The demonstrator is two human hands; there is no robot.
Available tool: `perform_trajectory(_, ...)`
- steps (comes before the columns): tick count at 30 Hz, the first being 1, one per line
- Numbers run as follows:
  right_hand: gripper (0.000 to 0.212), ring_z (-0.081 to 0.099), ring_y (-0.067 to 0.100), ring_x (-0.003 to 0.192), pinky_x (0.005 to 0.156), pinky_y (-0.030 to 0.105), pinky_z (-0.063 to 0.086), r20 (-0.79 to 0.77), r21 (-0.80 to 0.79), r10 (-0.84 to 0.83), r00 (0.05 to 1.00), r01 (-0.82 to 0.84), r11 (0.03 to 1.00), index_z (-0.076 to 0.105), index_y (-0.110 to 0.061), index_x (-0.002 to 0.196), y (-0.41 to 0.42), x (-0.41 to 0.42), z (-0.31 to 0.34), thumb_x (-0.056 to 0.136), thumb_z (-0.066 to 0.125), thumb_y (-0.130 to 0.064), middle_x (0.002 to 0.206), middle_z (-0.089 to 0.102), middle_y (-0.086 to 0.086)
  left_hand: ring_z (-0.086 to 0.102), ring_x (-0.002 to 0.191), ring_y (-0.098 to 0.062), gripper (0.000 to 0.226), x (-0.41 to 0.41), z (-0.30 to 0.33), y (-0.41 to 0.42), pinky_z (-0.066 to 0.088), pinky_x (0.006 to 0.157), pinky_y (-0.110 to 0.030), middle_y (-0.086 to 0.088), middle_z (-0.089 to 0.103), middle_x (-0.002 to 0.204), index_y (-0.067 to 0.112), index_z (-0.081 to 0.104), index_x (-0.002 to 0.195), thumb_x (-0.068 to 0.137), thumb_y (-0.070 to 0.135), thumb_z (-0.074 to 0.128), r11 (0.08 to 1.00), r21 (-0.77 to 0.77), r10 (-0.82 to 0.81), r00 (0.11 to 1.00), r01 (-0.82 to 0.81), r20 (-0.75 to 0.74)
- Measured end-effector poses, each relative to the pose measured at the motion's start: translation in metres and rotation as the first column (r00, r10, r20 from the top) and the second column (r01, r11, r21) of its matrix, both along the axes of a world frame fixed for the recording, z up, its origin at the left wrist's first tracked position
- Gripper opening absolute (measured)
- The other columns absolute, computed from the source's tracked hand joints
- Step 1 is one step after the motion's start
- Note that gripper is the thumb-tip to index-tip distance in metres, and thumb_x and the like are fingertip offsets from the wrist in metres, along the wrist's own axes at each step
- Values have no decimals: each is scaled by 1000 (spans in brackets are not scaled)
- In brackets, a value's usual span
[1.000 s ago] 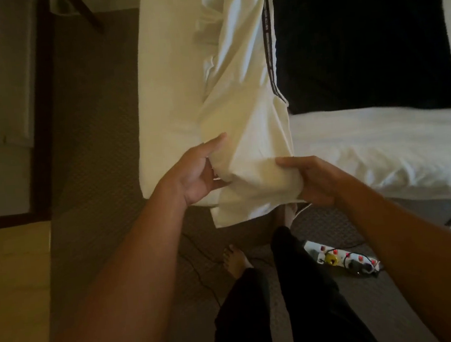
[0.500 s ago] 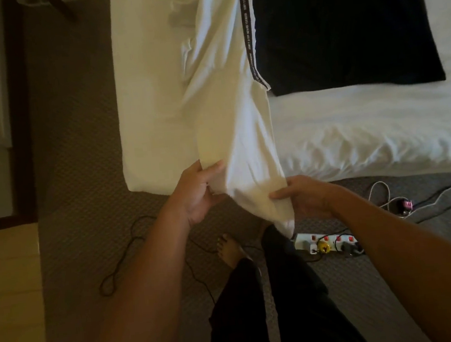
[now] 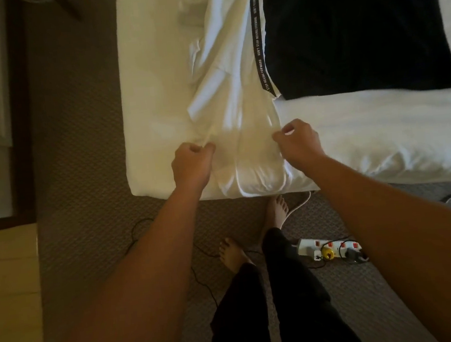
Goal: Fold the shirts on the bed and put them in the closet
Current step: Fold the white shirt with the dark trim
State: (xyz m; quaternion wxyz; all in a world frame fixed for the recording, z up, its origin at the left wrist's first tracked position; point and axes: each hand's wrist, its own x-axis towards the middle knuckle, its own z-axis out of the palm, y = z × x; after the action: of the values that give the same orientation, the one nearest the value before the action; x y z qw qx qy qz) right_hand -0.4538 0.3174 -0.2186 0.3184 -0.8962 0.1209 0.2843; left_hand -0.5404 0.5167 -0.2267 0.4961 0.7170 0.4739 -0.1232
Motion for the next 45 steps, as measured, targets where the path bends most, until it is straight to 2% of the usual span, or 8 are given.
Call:
perform_trajectory(8, 16, 65, 29, 74, 72, 41, 59, -32, -179, 230, 973, -232, 956, 65, -5, 88, 4, 24, 0, 87, 59, -19, 81, 66, 10, 65, 92, -28, 13, 19, -8, 18, 55, 84, -38, -3, 66, 87, 17, 65, 83, 93, 24, 69, 989, -9, -148, 986, 148, -82)
perform_trajectory(14, 18, 56, 20, 64, 60, 31, 45, 113, -211, 398, 910, -369, 905, 52, -15, 76, 39, 98, 19, 92, 56, -23, 71, 55, -1, 64, 81, -32, 21, 66, 9, 49, 54, 79, -42, -8, 69, 84, 12, 62, 83, 83, 32, 68, 999, -34, 39, 997, -41, -67)
perform_trajectory(24, 23, 65, 25, 94, 81, 44, 57, 244, -164, 716, 654, -700, 695, 62, -17, 113, 137, 261, 23, 100, 43, -14, 105, 66, 2, 65, 92, -23, 34, 179, 7, 58, 53, 84, -40, 1, 69, 93, 23, 66, 88, 86, 57, 68, 982, 47, 184, 983, -183, 2)
perform_trajectory(28, 40, 57, 27, 118, 94, 42, 51, 258, -191, 842, 475, -829, 526, 56, -25, 136, 184, 303, 16, 100, 44, -12, 130, 59, 3, 64, 82, -17, 36, 196, 2, 58, 49, 69, -34, 5, 68, 88, 24, 65, 86, 80, 59, 73, 985, 1, 170, 985, -170, -19)
perform_trajectory(34, 36, 58, 29, 116, 92, 42, 50, -21, -416, 999, -40, -908, -45, 56, -19, 130, 244, 323, 5, 95, 56, -28, 124, 58, 7, 33, 49, -10, 45, 199, -4, 70, 26, 54, -30, 11, 33, 49, 15, 41, 58, 88, 29, 72, 998, -21, 68, 997, -67, 27)
perform_trajectory(37, 31, 62, 32, 111, 89, 41, 52, -76, -342, 996, 36, -940, 8, 61, -13, 117, 265, 331, 6, 94, 59, -33, 121, 63, 9, 39, 50, -9, 37, 203, 2, 80, 32, 52, -29, 9, 41, 50, 6, 52, 65, 92, 28, 68, 984, 5, 177, 984, -177, 35)
perform_trajectory(42, 9, 70, 21, 80, 80, 41, 59, 198, 288, 534, 822, -569, 770, 61, -24, 93, 300, 362, 26, 94, 60, -32, 89, 75, 4, 51, 60, -25, 37, 205, -7, 106, 43, 60, -37, -8, 52, 62, 5, 58, 70, 97, 30, 63, 749, 27, 656, 746, -662, 113)
perform_trajectory(45, 14, 71, 27, 87, 85, 50, 58, 194, 244, 603, 774, -633, 734, 58, -49, 81, 304, 385, -10, 70, 59, -58, 90, 73, -4, 55, 68, -29, 36, 209, -16, 112, 45, 64, -40, -4, 56, 65, 18, 52, 63, 94, 33, 63, 821, 137, 554, 832, -554, 41)
